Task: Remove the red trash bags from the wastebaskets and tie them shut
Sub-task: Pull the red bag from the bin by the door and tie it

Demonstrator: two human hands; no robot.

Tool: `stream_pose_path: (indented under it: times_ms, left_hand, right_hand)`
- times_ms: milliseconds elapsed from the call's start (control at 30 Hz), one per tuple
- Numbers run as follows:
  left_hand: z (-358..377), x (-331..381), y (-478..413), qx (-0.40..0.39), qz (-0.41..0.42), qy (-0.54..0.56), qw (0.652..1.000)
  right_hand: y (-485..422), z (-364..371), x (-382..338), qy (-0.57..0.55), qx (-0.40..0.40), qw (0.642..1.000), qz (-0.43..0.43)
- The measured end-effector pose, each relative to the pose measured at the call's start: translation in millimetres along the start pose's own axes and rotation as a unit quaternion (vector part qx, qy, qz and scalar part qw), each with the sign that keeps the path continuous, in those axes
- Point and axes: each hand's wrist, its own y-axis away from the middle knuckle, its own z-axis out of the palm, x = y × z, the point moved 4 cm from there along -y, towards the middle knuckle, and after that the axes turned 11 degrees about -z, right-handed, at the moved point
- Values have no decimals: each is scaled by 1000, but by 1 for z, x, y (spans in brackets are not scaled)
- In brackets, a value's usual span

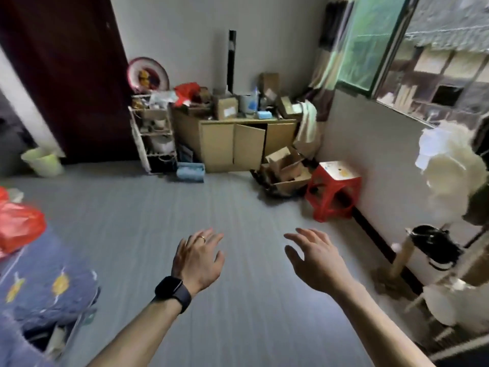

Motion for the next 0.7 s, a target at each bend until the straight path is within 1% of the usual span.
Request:
stream_pose_path:
  times_ms: [200, 300, 400, 533, 700]
  left_hand:
    - [-40, -131, -108, 42, -123, -13, 991]
    - [-71, -183, -174, 77, -162, -22, 984]
    - [-100, -241, -256, 120, -203, -24, 971]
    - [-138, -302, -345, 156, -250, -8, 955]
    - [-181, -382, -419, 186, -314, -35, 931]
  right_hand:
    - [-198, 25, -86, -21, -33, 990, -134]
    - [-298, 25, -126, -13, -12, 982, -187]
    - [-412, 30, -168, -28, 21, 970, -243]
    - [-545, 33, -211, -63, 42, 954, -291]
    - [-687, 36, -282, -89, 42, 936, -337]
